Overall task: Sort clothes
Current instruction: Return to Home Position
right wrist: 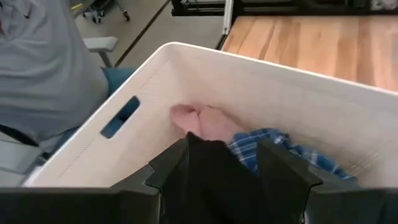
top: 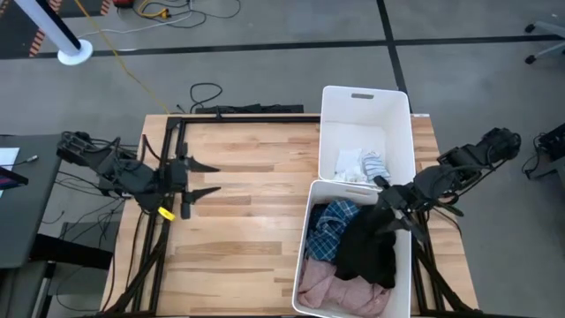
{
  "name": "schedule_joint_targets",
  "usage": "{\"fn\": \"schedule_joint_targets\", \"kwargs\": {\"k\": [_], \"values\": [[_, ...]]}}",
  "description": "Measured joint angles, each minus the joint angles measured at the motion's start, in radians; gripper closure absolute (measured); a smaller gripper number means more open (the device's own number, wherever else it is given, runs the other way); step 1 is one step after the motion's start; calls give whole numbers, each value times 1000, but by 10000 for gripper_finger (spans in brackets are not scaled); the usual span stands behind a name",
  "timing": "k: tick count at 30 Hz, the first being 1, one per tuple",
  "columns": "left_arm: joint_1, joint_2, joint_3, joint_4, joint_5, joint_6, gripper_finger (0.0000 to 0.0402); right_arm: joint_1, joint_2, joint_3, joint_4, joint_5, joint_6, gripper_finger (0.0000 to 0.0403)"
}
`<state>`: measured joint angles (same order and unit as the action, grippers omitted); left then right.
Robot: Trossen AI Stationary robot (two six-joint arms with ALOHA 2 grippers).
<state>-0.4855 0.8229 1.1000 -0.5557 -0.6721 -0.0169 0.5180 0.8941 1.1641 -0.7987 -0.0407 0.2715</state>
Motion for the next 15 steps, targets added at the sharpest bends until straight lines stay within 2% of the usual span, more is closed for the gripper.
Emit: {"fn": "schedule_joint_targets", "kwargs": {"k": [5, 9, 15], "values": [[-12, -38, 0, -47, -35, -31, 193, -2, -15, 0, 24, 71, -79, 202], [-27, -44, 0, -58, -53, -22, 193, -5, -18, 2, 110, 74, -166, 202], [-63, -71, -28, -54, -99, 12, 193, -2, -31, 83, 75, 82, -246, 202]]}}
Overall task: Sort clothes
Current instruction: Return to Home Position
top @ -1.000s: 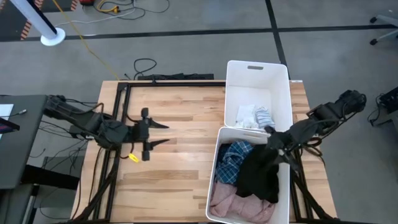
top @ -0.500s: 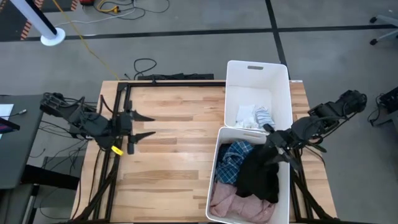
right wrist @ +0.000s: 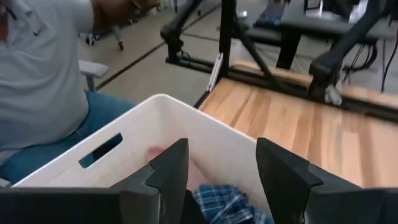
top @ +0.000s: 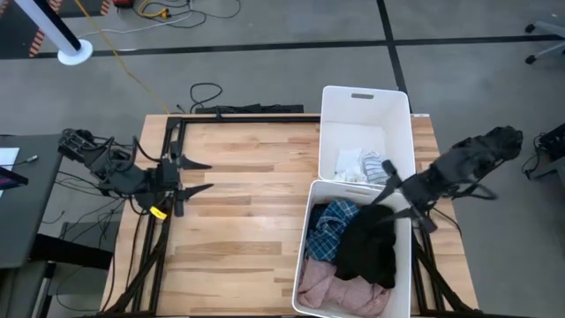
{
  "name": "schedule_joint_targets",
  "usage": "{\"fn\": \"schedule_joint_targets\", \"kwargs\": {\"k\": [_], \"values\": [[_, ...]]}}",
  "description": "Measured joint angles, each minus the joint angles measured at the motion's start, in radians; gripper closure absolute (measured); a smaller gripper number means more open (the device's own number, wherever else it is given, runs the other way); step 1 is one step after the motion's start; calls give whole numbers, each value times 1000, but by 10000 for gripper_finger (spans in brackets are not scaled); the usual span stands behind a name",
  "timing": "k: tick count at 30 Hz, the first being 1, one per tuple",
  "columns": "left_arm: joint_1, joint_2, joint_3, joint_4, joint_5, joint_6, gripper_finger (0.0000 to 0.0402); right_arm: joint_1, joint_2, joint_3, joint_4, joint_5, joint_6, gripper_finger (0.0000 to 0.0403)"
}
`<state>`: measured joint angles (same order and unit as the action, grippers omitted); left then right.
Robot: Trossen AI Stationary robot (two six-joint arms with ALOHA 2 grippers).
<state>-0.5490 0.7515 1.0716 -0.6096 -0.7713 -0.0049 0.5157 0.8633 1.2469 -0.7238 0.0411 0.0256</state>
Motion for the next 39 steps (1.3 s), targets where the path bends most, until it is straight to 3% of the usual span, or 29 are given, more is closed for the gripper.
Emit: {"fn": "schedule_joint_targets", "kwargs": {"k": [7, 16, 24, 36, 39], "values": [[-32, -90, -70, 19, -28, -15, 193, 59, -88, 25, -60, 87, -59, 202], [-58, -258, -253, 192, -53, 33, 193, 105, -206, 9, -203, 105, 67, 206], [-58, -415, -472, 412, -54, 64, 193, 154, -362, -132, -172, 107, 79, 207], [-58, -498, -627, 621, 43, 115, 193, 211, -617, -385, -9, 88, 74, 207], [-58, -497, -641, 637, 82, 120, 193, 224, -647, -448, 61, 34, 83, 207]]}}
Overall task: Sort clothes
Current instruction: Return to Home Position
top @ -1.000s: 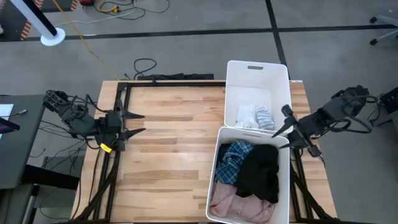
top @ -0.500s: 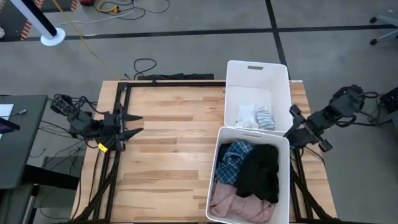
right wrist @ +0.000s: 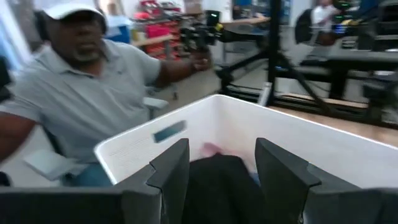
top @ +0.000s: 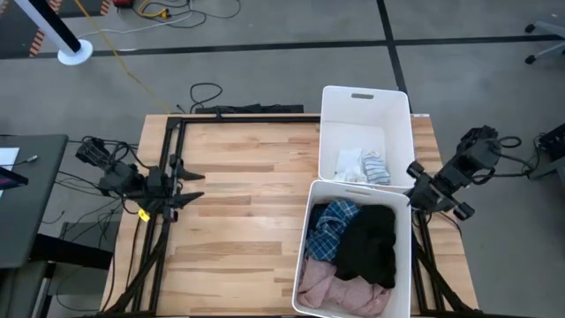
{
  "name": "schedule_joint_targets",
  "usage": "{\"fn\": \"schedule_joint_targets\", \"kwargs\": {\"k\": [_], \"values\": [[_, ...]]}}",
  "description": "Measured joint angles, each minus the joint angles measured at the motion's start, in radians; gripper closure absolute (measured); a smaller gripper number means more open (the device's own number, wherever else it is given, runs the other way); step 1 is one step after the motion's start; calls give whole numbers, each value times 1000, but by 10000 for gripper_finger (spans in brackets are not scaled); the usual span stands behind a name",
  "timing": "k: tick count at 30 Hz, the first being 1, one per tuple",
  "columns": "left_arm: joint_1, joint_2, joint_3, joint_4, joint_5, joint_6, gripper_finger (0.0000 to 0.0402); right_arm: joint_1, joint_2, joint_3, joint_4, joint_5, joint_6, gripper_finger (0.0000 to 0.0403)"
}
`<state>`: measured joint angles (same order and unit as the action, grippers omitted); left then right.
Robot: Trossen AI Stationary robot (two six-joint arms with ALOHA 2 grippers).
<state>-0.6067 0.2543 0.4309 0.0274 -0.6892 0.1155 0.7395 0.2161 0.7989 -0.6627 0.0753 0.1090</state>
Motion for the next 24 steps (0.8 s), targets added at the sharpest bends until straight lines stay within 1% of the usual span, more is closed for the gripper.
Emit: {"fn": "schedule_joint_targets", "kwargs": {"k": [7, 9, 12, 16, 20, 24], "values": [[0, -8, -73, 117, 140, 0, 193, 46, -13, -102, 157, -75, 101, 207], [0, -13, -98, 129, 142, -7, 193, 72, -8, -119, 195, -91, 104, 207], [0, -33, -147, 170, 142, -39, 193, 117, 2, -124, 201, -100, 126, 207], [0, -74, -201, 176, 142, -100, 193, 175, 6, -135, 209, -100, 130, 207], [0, -120, -246, 186, 135, -139, 193, 224, 5, -143, 191, -100, 139, 207], [0, -155, -287, 245, 125, -127, 193, 261, 5, -156, 143, -95, 172, 207]]}}
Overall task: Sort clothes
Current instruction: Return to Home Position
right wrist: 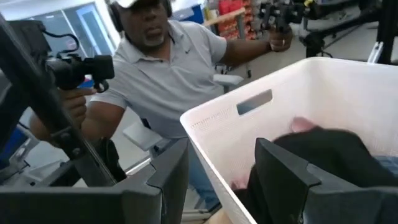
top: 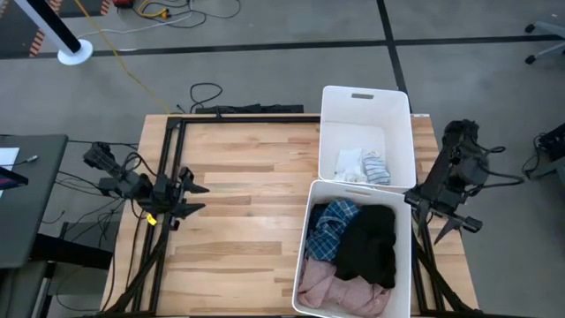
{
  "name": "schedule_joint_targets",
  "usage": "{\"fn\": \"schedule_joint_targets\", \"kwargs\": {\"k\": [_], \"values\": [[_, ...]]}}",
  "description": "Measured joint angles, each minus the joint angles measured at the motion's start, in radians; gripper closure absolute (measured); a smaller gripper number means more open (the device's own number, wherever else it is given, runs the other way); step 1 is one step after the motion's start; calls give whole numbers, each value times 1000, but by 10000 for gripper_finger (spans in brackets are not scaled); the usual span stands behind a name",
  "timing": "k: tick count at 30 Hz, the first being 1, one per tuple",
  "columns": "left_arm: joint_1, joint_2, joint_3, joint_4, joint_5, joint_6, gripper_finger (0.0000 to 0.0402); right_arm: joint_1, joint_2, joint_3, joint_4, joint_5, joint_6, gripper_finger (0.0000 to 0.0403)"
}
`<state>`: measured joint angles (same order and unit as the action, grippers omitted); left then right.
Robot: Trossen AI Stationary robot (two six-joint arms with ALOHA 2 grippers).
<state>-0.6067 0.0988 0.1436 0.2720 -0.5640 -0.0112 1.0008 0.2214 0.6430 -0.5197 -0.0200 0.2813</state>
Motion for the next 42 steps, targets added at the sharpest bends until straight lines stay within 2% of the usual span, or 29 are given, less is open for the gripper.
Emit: {"fn": "schedule_joint_targets", "kwargs": {"k": [6, 13, 20, 28, 35, 42], "values": [[0, -10, -18, 9, -55, -2, 193, 52, 0, -11, -4, 11, 3, 207], [0, -10, -19, 18, -85, -31, 193, 140, -1, -11, -40, 12, -123, 207], [0, -10, -19, 18, -102, -38, 193, 204, -66, -11, -125, 53, -118, 207], [0, -10, -19, 11, -117, -47, 193, 209, -220, -11, -166, 69, -165, 207], [0, -4, -19, 1, -117, -50, 193, 202, -218, -21, -153, 79, -161, 207], [0, 0, -19, 2, -117, -57, 193, 140, -216, -39, -129, 103, -156, 207]]}}
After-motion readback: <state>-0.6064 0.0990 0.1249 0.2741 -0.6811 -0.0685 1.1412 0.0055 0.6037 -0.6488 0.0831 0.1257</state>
